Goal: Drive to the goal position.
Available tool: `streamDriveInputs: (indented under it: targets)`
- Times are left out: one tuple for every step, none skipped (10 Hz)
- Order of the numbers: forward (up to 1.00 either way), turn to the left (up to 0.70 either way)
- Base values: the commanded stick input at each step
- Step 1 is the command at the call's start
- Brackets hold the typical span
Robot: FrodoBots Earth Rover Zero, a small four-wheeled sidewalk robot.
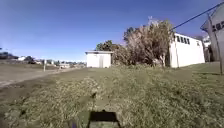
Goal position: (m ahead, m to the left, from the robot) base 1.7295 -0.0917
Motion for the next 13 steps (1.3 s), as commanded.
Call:
streamDriveInputs:
  targets:
    - [0.7,0.35]
    - [0.7,0.32]
    - [0.7,0.19]
    - [0.7,0.1]
    - [0.7,0.0]
    - [0.7,0.0]
    - [0.7,0.0]
    - [0.7,0.0]
    - [0.7,0.0]
    - [0.7,0.0]
    - [0.7,0.0]
    - [0.7,0.0]
    - [0.7,0.0]
